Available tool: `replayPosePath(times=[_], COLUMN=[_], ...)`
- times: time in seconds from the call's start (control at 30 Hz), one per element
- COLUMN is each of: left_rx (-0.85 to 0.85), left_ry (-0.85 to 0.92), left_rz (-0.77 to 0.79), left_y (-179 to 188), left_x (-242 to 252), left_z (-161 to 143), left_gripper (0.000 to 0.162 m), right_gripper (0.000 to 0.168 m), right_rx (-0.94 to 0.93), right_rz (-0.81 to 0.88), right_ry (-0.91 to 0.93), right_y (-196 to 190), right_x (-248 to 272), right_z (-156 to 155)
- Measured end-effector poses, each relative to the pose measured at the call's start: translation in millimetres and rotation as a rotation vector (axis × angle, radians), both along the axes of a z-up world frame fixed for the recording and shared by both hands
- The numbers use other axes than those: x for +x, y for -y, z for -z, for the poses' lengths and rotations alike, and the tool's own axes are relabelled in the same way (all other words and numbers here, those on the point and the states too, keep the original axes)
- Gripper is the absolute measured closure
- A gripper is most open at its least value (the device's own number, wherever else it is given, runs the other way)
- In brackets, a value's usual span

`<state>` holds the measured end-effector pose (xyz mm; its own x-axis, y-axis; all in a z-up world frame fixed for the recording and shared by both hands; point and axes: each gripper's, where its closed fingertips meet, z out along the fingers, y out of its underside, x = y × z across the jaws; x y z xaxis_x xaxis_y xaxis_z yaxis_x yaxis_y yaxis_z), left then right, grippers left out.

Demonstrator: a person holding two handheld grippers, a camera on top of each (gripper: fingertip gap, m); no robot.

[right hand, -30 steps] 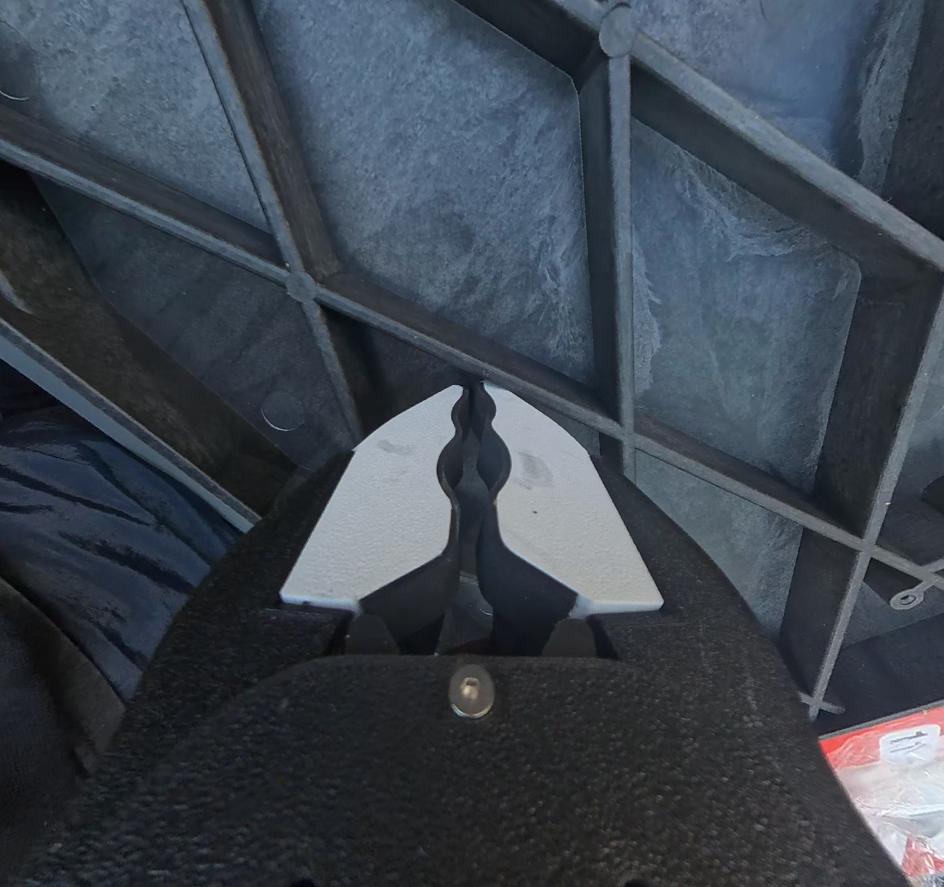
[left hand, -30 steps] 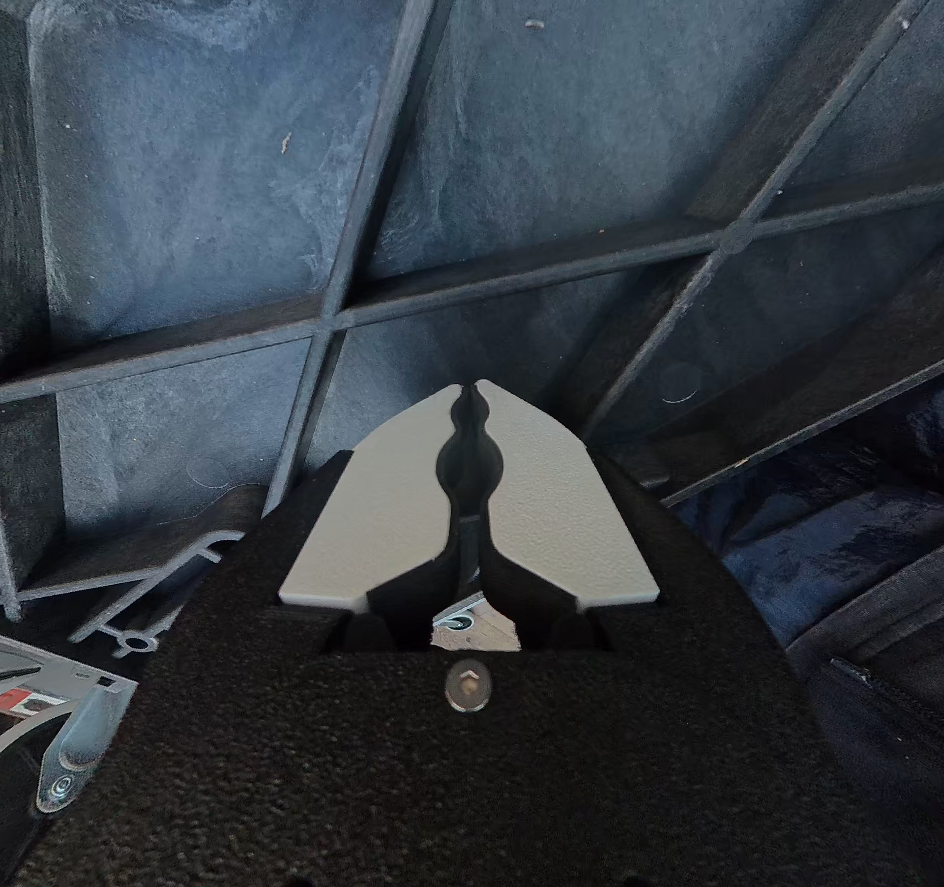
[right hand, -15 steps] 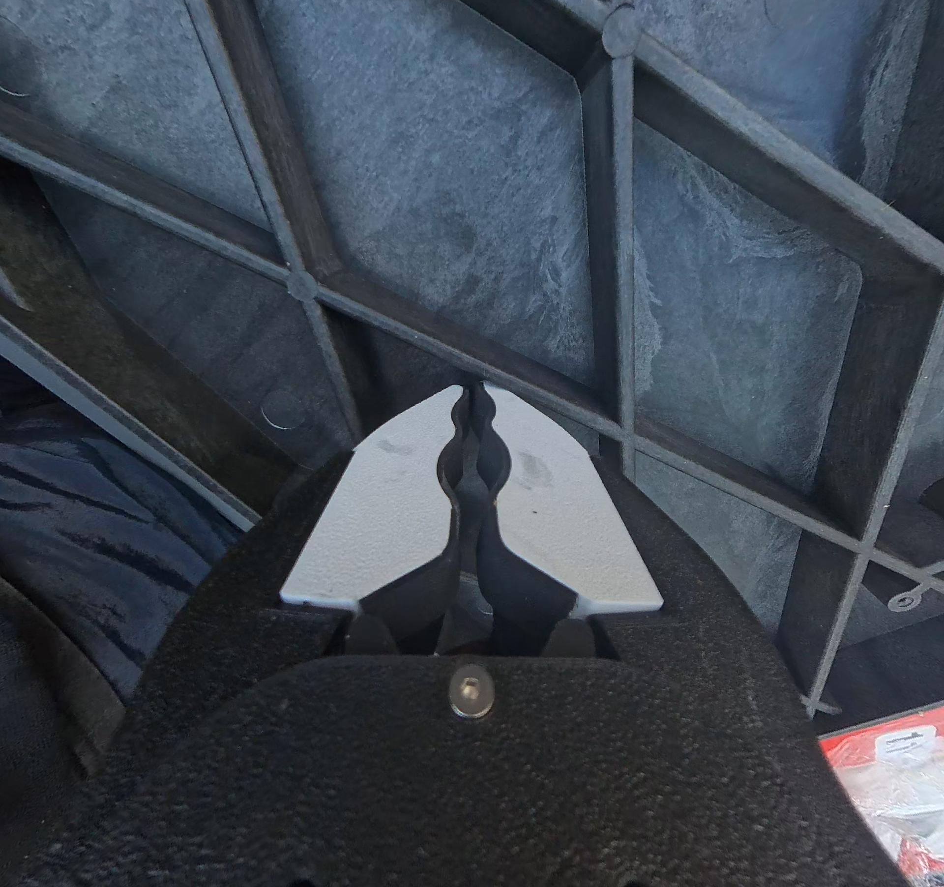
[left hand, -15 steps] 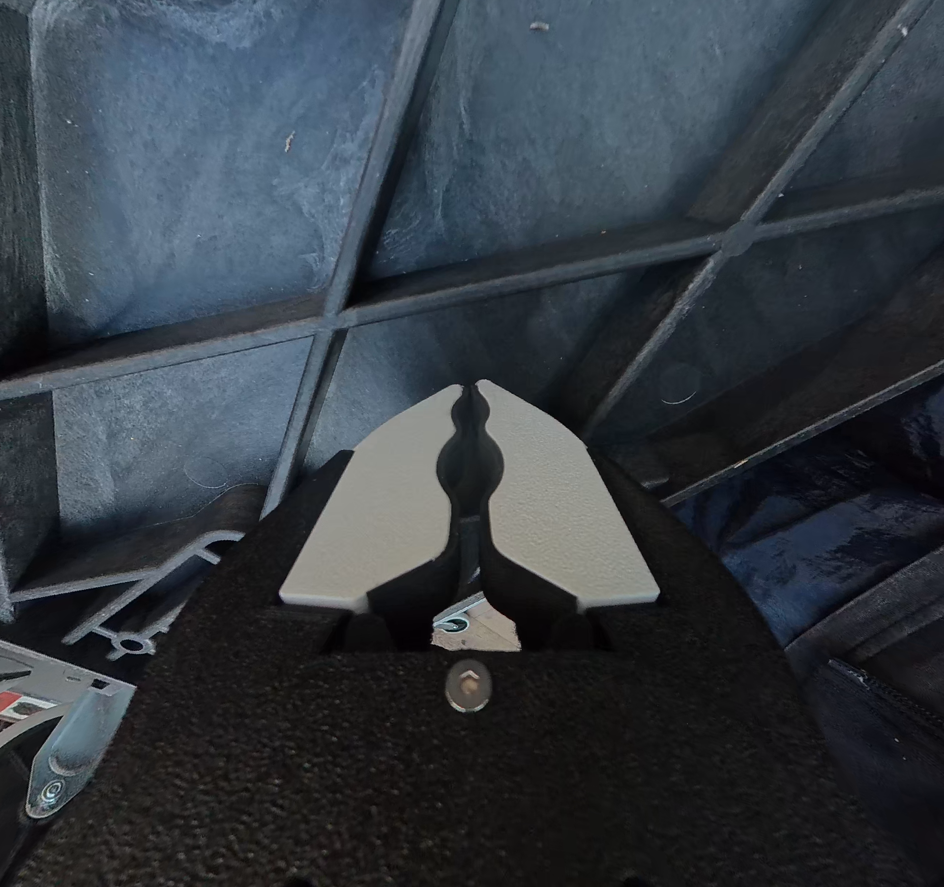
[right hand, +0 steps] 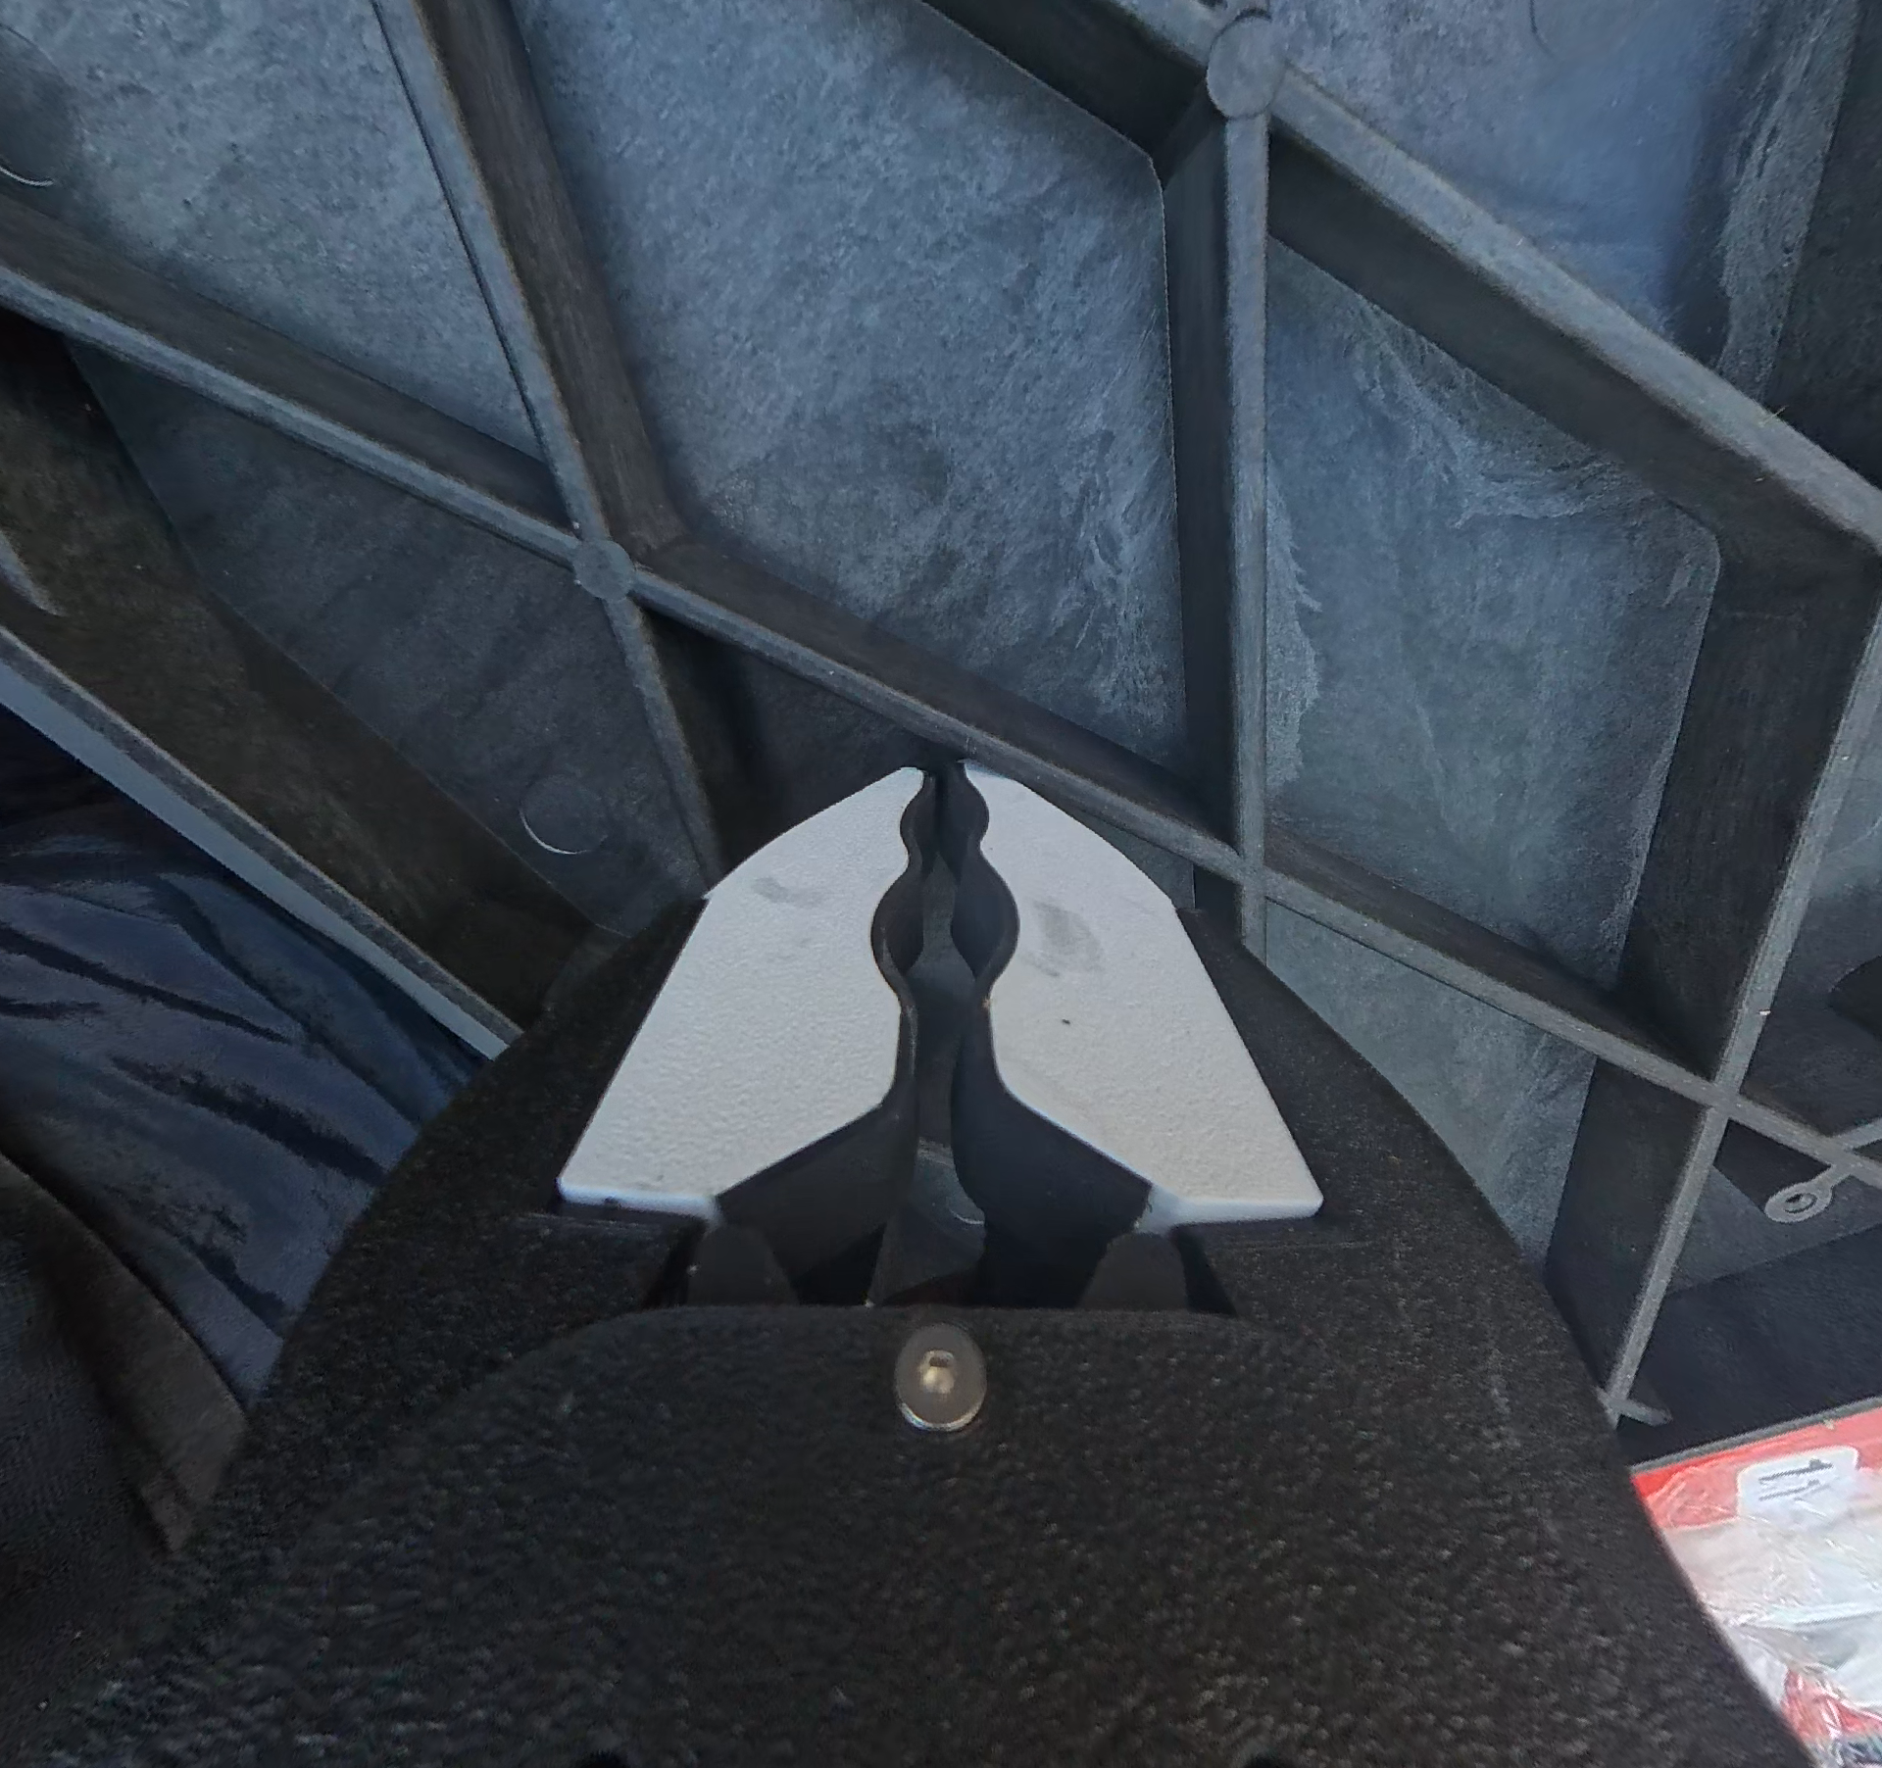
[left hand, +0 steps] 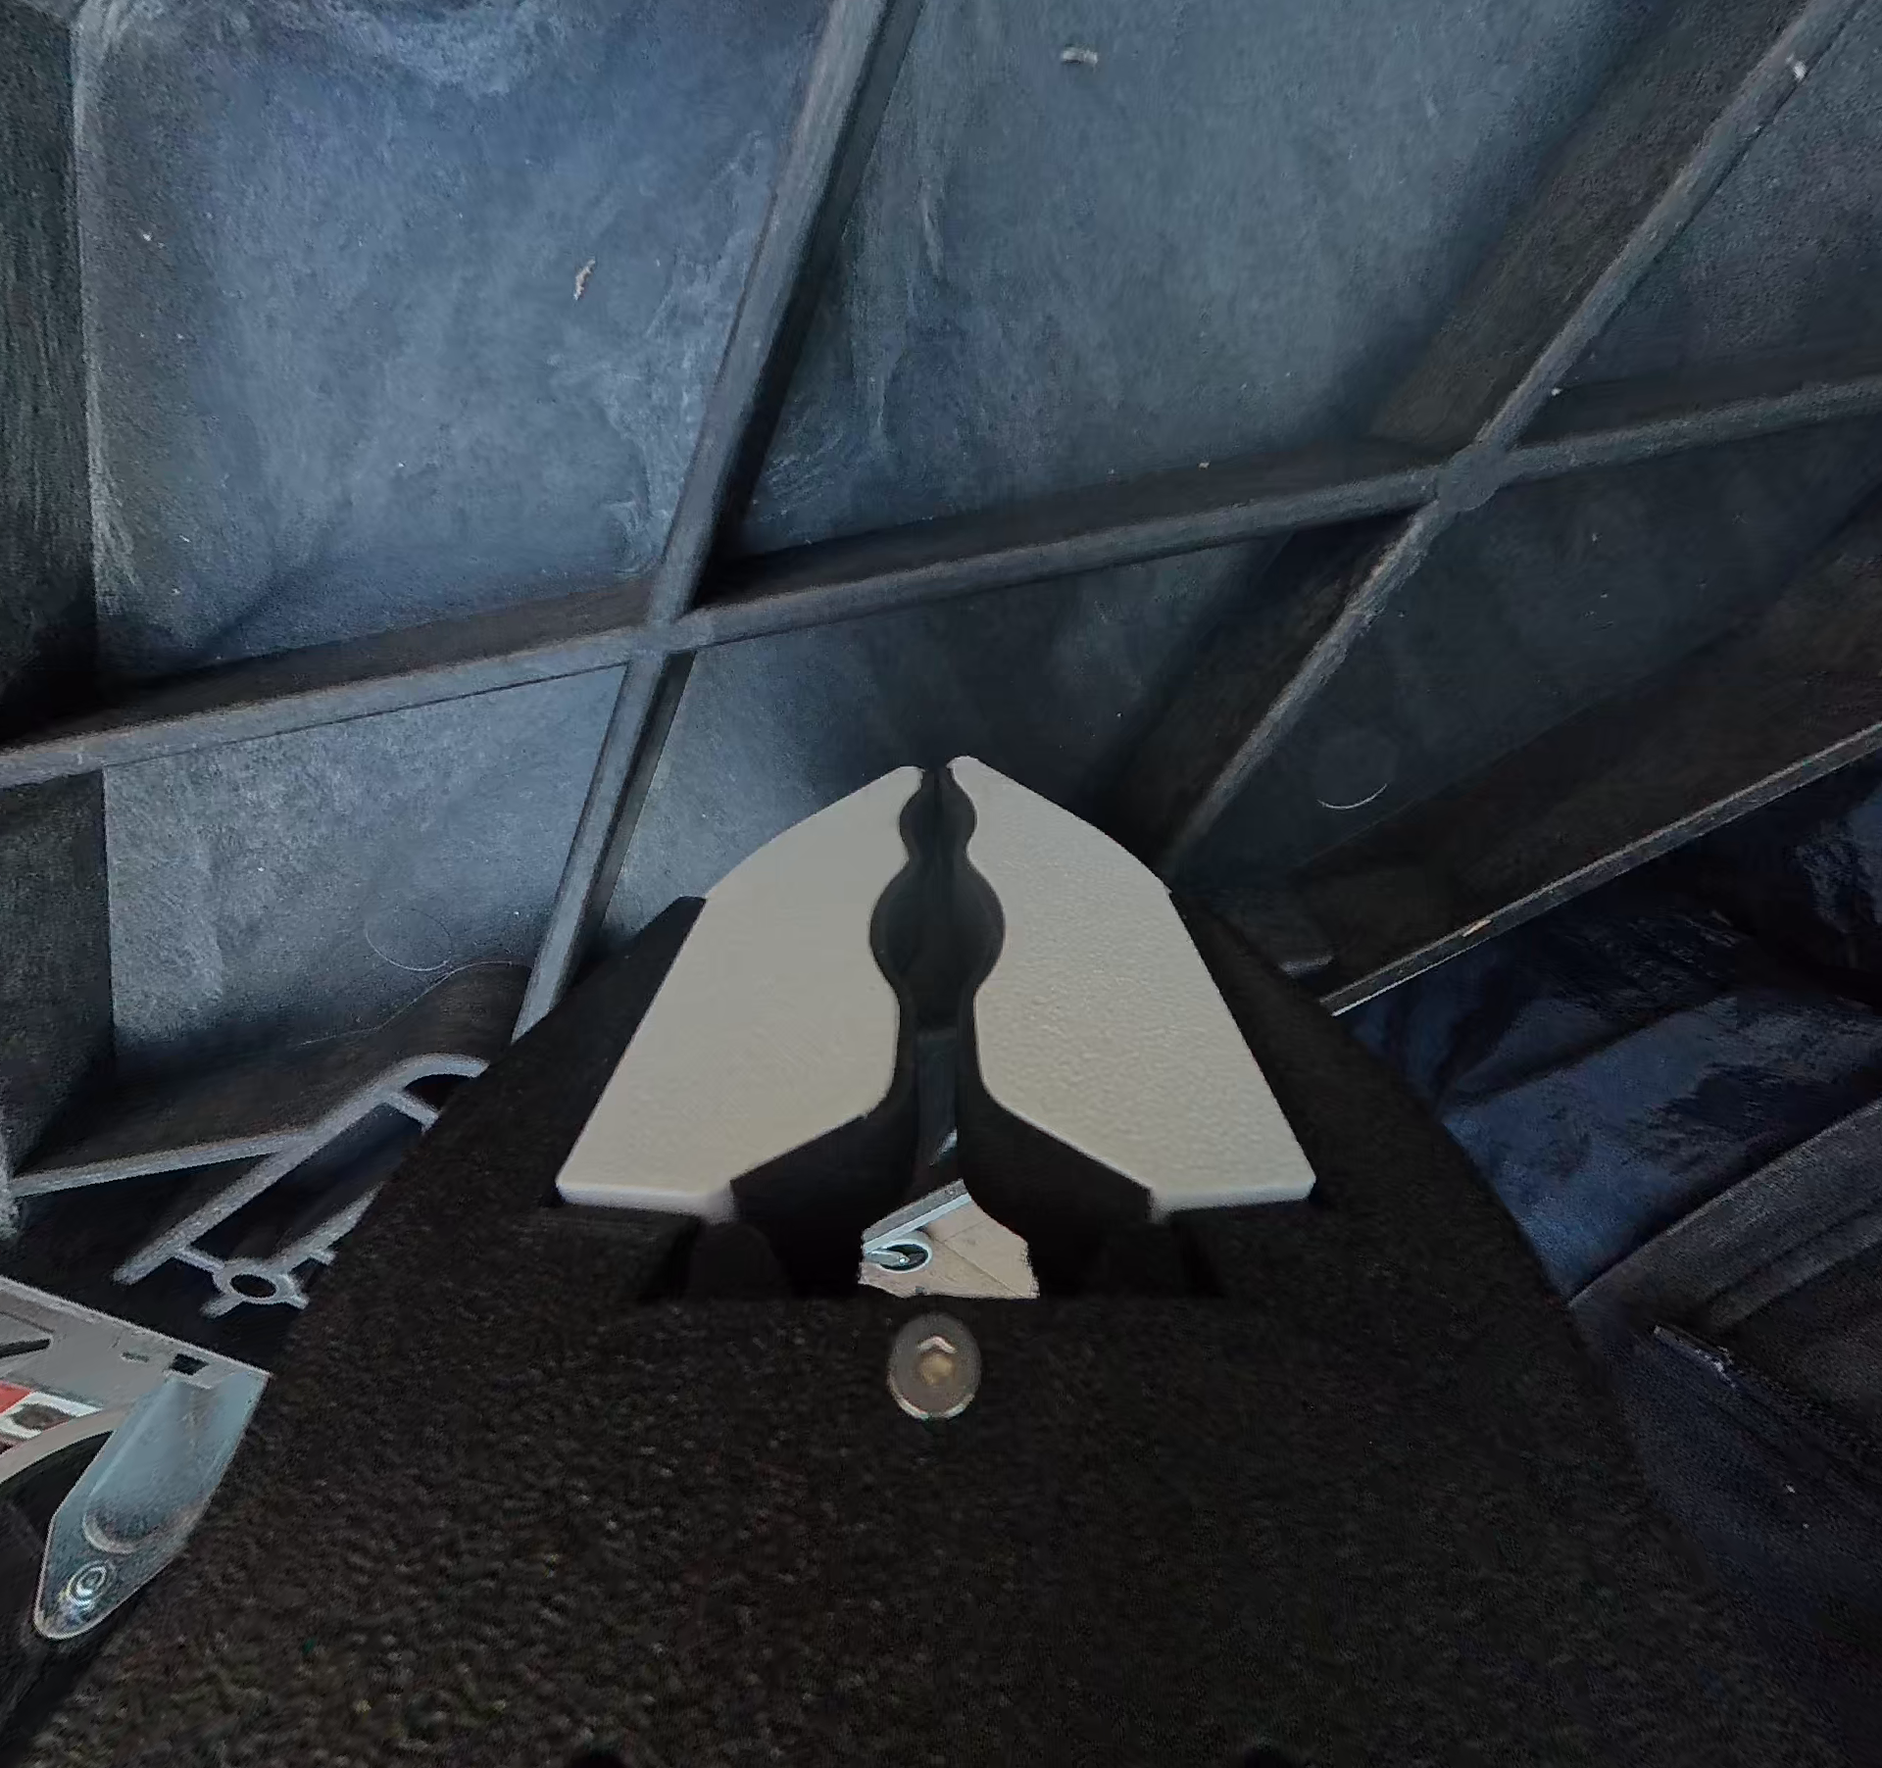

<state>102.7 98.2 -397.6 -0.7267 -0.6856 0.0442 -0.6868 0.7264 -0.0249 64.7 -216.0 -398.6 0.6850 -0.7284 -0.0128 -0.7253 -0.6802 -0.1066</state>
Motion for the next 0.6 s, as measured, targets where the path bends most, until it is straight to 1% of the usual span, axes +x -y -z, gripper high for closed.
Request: replayPosePath(times=[0.03,0.6], left_rx=[0.000,0.006], left_ry=[0.000,-0.016], left_rz=[0.000,0.007], left_y=[-0.1,-0.3], left_x=[0.0,0.1], left_z=[0.0,0.0], left_gripper=[0.162,0.162], right_gripper=[0.168,0.168], right_rx=[0.000,-0.002], right_rz=[0.000,-0.006], right_ry=[0.000,-0.005], right_y=[-0.1,0.0], right_x=[0.0,0.0], right_z=[0.0,0.1])
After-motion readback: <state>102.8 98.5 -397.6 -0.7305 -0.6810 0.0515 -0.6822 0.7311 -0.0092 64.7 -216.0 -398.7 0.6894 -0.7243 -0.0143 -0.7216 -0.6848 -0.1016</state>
